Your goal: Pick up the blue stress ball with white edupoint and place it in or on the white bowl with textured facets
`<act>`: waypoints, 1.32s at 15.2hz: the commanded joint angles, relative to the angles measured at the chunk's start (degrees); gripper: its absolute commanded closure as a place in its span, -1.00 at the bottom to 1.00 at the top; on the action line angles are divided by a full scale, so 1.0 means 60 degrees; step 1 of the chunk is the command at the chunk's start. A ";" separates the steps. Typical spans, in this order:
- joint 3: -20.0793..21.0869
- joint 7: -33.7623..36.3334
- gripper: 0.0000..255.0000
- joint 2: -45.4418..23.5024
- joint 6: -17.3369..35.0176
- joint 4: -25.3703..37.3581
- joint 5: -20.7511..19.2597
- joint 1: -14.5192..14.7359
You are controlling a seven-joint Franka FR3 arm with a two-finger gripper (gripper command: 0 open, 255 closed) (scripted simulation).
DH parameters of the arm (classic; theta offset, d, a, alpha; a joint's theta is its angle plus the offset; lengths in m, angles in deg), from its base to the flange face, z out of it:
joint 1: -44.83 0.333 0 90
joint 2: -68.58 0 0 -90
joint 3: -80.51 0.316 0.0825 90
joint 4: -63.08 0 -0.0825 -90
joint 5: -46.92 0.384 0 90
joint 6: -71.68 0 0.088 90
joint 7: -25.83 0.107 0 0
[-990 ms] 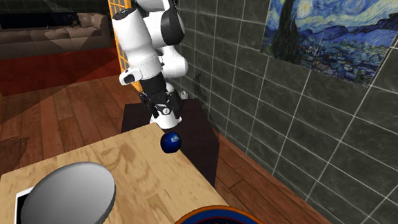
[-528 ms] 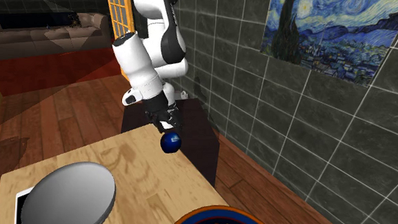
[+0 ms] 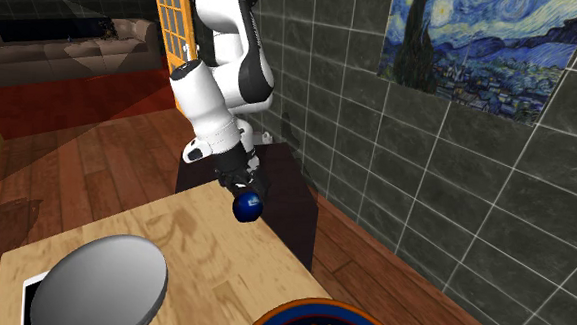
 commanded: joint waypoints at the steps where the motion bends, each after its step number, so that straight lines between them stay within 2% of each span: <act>1: 0.0001 -0.0001 -1.00 -0.0004 0.0006 -0.0001 0.0003 0.0002; 3: 0.0001 -0.0001 -1.00 -0.0003 0.0004 0.0000 0.0003 0.0002; 4: 0.0001 -0.0001 1.00 -0.0003 0.0004 0.0000 0.0003 0.0002; 13: 0.0001 -0.0001 1.00 -0.0004 0.0006 -0.0001 0.0004 0.0002; 20: 0.0112 0.0529 1.00 0.0617 -0.0983 0.0440 -0.0409 -0.0191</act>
